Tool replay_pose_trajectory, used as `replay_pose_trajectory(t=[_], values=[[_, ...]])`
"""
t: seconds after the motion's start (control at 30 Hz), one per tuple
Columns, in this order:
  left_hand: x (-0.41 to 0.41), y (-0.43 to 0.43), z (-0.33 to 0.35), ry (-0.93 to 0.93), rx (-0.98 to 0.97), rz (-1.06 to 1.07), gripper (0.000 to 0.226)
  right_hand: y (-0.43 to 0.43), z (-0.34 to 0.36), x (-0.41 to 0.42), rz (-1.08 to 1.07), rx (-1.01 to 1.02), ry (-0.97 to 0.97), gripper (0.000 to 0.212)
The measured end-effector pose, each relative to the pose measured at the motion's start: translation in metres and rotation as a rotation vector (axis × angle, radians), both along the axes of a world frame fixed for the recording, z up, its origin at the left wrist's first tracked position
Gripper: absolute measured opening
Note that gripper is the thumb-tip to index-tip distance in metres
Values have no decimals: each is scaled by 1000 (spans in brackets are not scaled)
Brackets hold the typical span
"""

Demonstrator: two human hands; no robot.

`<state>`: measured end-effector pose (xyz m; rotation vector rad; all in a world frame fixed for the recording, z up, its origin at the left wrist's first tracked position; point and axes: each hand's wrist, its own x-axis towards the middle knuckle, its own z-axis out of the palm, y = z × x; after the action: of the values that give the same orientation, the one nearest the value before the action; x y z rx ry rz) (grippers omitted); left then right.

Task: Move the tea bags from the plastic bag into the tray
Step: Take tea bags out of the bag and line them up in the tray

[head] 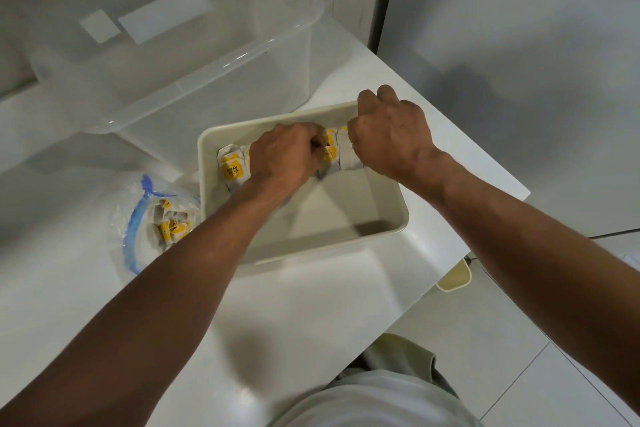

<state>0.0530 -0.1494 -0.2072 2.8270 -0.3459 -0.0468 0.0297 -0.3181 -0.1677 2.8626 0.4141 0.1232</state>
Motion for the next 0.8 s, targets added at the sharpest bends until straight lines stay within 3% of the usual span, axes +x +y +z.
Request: replay_pose_trajectory(t=[0.47,0.7,0.8], values=[[-5,-11,6,-185,290,-44,13,18,4,-3,-106,-46,8,19],[-6,-4,11,-138,207,-2,15,20,8,-11,-142,4,-88,17],[-13,6,19,-83,142,-84,18,28,15,-31,-168,157,24,19]])
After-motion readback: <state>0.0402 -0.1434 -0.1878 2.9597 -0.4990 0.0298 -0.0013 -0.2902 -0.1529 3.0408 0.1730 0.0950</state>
